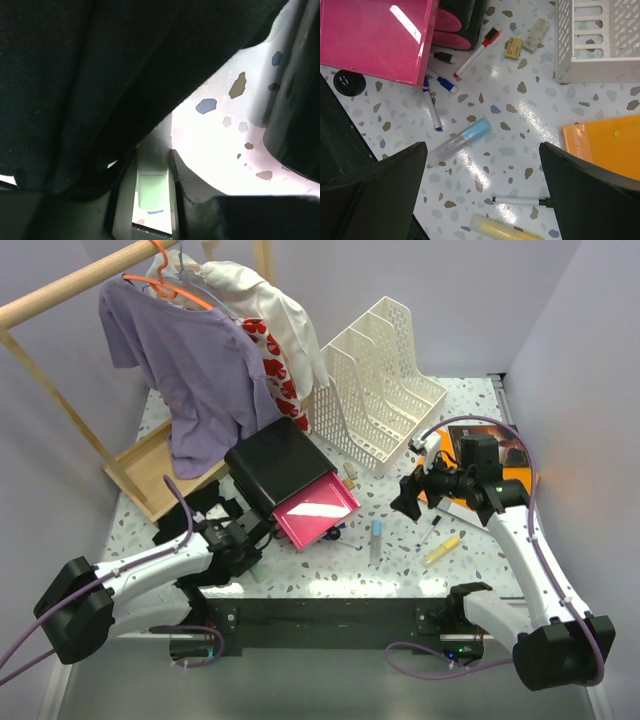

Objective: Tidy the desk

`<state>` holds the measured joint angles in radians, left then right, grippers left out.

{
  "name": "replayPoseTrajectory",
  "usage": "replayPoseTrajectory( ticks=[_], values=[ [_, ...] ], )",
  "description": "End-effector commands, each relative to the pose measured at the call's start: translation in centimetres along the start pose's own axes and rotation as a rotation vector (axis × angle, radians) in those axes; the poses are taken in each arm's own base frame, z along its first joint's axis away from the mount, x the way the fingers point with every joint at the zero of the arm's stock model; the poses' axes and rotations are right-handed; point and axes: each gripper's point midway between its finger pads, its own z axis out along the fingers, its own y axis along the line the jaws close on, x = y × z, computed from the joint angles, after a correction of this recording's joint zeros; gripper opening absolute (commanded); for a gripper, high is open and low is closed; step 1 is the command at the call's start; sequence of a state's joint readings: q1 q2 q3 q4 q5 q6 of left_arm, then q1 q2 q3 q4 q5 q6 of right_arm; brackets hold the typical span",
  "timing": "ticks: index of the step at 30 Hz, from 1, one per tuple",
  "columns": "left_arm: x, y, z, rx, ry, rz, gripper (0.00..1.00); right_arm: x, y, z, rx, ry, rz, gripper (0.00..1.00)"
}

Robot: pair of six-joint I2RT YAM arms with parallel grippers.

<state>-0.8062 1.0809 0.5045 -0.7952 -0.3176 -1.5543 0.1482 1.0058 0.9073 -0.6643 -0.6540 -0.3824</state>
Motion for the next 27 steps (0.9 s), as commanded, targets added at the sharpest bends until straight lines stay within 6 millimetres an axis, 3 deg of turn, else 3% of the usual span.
replayPoseTrajectory(
  ticks=[1,5,9,12,18,23,27],
  values=[
    [-0.3,1.8,0.1,-0.066,-0.018,0.08,0.23,-0.9,0.1,-0.3,0.004,-0.045,-0.019,0.99],
    [-0.9,0.5,-1.2,0.006,-0.031,0.131,0.1,-0.9,0.0,-0.3,0.007,-0.044,-0.021,0.99],
    [-2.2,-1.7,-4.2,0.144,-0.055,0.177,0.0,-0.9,-0.1,-0.3,0.006,-0.043,-0.019,0.99],
    [-3.2,-2.7,-6.8,0.223,-0.078,0.225,0.0,-0.9,-0.2,-0.2,0.007,-0.042,-0.019,0.99],
    [-5.5,-2.8,-11.9,0.313,-0.142,0.328,0.0,-0.8,-0.3,-0.2,0.009,-0.04,-0.019,0.99],
    [-7.8,-5.2,-18.0,0.54,-0.27,0.555,0.0,-0.8,-0.2,-0.2,0.002,-0.04,-0.024,0.99],
    [-8.1,-9.7,-23.0,0.784,-0.36,0.715,0.0,-0.4,0.5,-0.1,-0.046,-0.035,-0.053,0.99]
  ],
)
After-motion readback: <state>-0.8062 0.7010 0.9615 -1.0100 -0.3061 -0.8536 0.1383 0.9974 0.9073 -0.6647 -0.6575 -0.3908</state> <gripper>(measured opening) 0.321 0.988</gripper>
